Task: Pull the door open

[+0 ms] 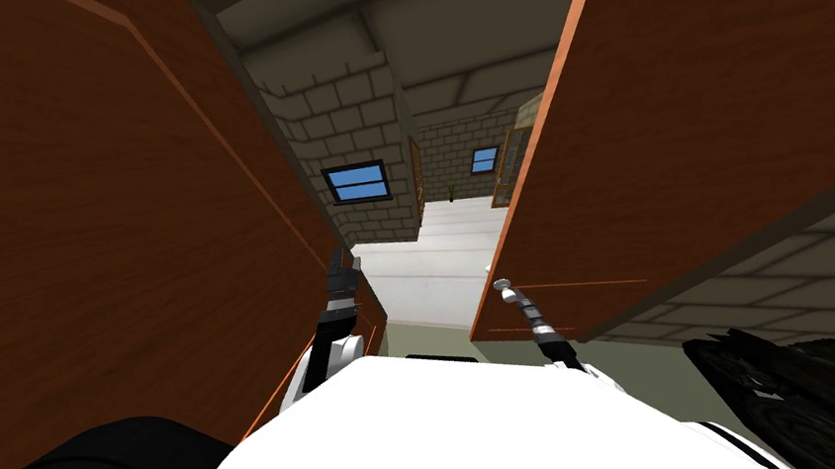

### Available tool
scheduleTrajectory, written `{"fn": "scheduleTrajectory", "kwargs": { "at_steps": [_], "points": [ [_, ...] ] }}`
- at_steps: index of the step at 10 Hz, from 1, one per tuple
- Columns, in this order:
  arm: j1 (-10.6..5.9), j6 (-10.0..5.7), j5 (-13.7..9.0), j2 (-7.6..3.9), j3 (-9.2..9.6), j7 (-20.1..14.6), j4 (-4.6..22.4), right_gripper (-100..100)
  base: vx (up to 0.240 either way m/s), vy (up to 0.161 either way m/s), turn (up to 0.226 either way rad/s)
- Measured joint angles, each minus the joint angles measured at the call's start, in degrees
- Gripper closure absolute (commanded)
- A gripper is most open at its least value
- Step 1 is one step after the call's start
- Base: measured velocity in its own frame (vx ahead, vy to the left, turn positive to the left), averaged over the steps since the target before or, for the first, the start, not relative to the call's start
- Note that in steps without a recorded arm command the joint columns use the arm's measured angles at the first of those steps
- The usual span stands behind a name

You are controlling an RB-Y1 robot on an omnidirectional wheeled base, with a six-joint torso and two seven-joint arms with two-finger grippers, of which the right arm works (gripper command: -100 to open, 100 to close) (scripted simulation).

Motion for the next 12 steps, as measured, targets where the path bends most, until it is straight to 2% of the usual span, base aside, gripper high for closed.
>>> {"fn": "scheduleTrajectory", "kwargs": {
  "at_steps": [2, 3, 4, 6, 7, 8, 9, 11, 12],
  "points": [
    [0.65, 1.58, -1.2, 0.21, -0.04, -2.42, -1.69, 100, -0.047, -0.034, 0.083],
    [-0.38, 0.8, -1.5, 0.39, 0.05, -3.79, 0.22, 100, -0.049, -0.03, 0.064],
    [0.68, 1.7, -2.06, 0.44, 0.07, -5.17, -1.94, 100, -0.034, -0.023, 0.024],
    [0.46, 2.14, -2.85, 0.61, 0.18, -7.79, -1.82, 100, -0.044, -0.018, 0.058],
    [0.76, 2.66, -3.16, 0.65, 0.17, -8.75, -2.57, 100, -0.049, -0.022, 0.075],
    [1.61, 3.81, -3.69, 0.51, 0.22, -10.16, -4.39, 100, -0.03, -0.021, 0.045],
    [1.66, 4.03, -3.97, 0.54, 0.27, -11.28, -4.44, 100, -0.004, -0.012, -0.01],
    [-0.55, 1.95, -4.42, 1.0, 0.45, -12.96, -0.04, 100, -0.036, -0.019, 0.047],
    [1.29, 3.21, -4.76, 0.85, 0.41, -13.78, -3.39, 100, -0.042, -0.022, 0.088]
  ]
}}
